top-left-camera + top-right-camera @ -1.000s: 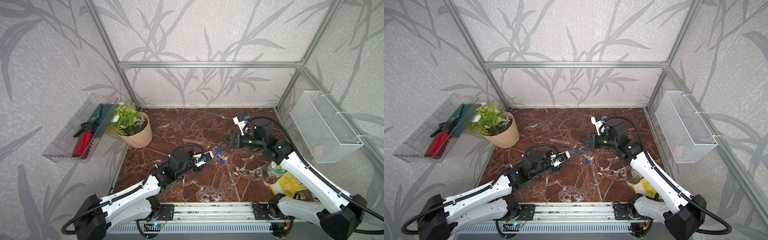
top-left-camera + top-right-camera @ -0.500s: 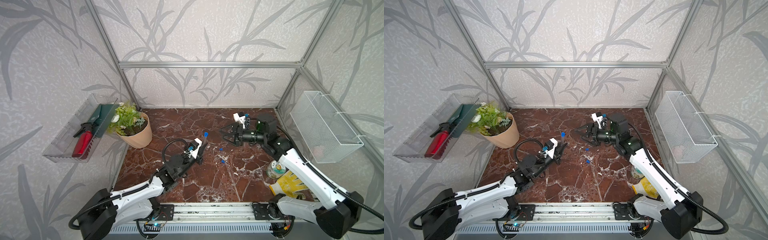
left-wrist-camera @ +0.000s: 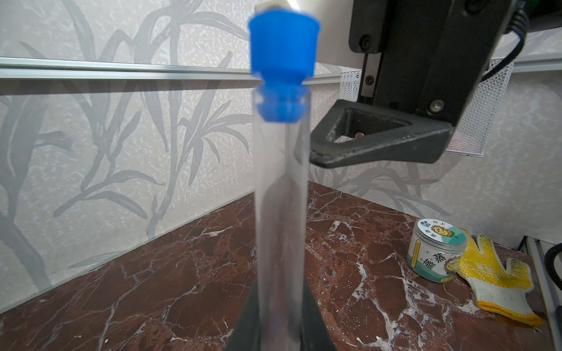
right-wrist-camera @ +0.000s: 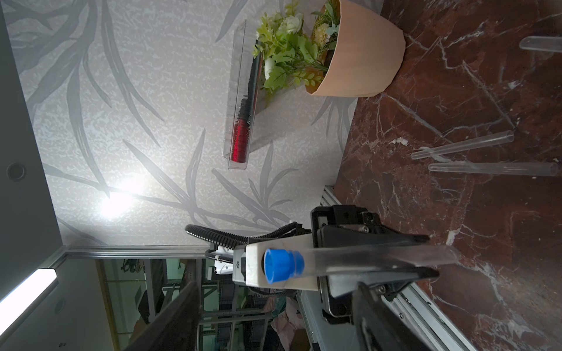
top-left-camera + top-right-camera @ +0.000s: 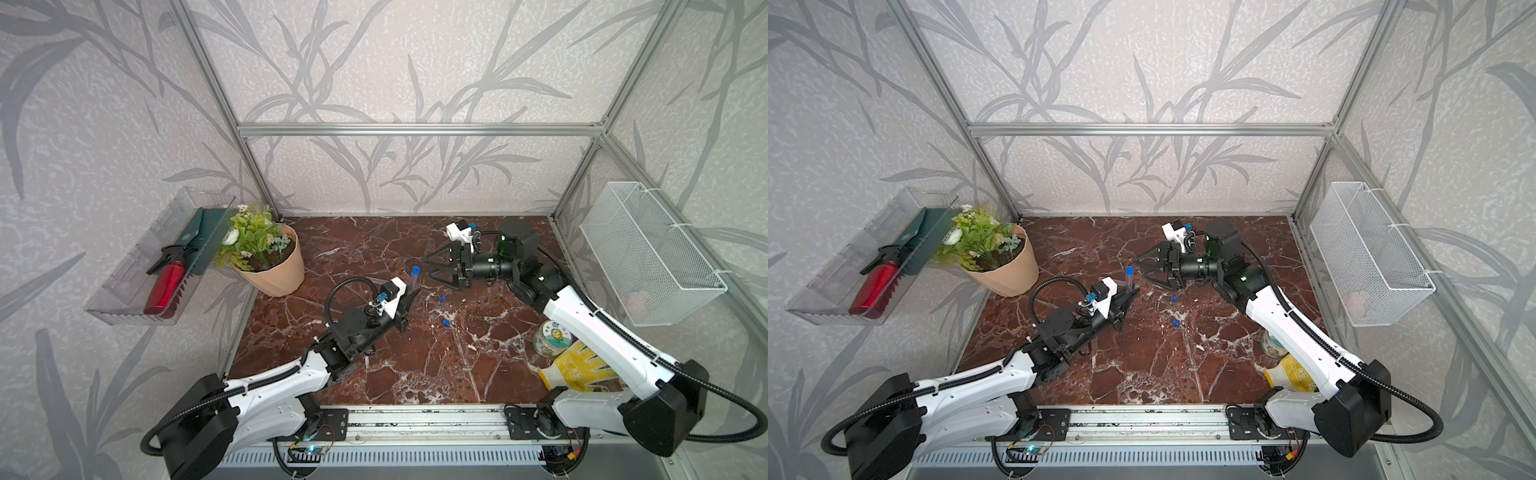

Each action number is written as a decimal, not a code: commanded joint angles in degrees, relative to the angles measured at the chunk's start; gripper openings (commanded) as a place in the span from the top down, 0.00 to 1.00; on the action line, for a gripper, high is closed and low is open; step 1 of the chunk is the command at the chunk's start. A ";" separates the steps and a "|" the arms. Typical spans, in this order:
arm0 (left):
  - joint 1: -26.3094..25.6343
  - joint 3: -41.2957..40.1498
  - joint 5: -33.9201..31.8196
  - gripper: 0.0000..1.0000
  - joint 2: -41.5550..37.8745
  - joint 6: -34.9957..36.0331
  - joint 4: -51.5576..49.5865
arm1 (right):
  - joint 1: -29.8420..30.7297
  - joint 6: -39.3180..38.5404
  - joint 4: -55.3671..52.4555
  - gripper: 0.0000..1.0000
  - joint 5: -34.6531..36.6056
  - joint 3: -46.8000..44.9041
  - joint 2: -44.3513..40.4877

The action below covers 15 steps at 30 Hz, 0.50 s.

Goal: Insert stoppers into test tubes
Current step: Insert the stopper into the test tube.

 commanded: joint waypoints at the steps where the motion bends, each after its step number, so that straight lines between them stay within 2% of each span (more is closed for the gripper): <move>1: 0.44 1.42 1.41 1.00 0.26 -1.04 1.92 | 0.43 -0.73 0.45 0.28 -1.60 0.83 0.52; 15: 1.01 1.85 4.18 1.00 0.77 -0.68 3.39 | 1.35 0.59 2.32 0.38 -1.75 0.79 2.42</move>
